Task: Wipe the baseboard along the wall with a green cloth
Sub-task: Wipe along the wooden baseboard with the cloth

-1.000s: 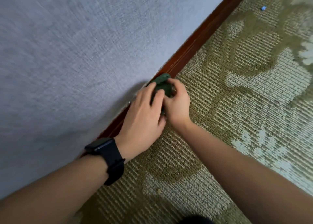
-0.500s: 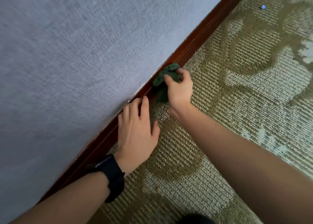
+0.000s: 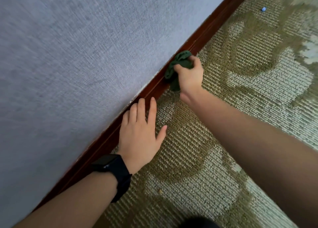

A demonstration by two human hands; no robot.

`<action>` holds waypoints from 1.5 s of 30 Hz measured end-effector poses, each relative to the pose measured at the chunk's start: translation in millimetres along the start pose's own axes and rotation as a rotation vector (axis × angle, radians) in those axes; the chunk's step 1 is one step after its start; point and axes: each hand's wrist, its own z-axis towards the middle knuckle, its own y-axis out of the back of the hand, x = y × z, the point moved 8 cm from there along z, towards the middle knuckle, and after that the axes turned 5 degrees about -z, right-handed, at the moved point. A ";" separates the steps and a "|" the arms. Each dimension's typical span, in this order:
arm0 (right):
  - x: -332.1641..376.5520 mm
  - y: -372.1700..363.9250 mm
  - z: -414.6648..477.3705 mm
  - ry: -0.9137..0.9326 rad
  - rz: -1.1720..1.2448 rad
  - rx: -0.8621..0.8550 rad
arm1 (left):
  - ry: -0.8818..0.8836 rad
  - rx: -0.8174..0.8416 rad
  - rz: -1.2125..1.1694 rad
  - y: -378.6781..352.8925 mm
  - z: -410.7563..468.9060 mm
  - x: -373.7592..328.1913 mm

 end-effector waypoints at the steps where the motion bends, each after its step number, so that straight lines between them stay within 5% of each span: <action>1: 2.2 0.8 5.0 -0.025 0.022 0.001 | -0.005 0.000 0.026 0.0 1.6 0.0; 10: -22.3 -19.4 -34.0 0.085 -0.180 0.015 | -0.088 0.056 0.109 -11.7 -6.2 4.0; 18: 33.8 11.7 50.4 0.052 -0.154 -0.118 | -0.159 0.081 0.085 -16.3 -5.1 8.0; 23: 4.9 -5.5 -6.4 0.142 -0.228 -0.083 | -0.222 -0.021 0.047 5.2 18.0 -5.8; 28: -35.3 -16.9 -48.3 0.044 -0.187 0.128 | -0.280 0.010 0.115 3.7 38.8 -8.4; 37: 1.0 6.2 -3.4 0.054 -0.138 -0.076 | -0.325 -0.078 0.093 25.4 87.4 -39.5; 45: -10.2 -2.7 -16.8 -0.001 -0.157 -0.016 | -0.453 -0.034 0.231 8.3 72.3 -42.9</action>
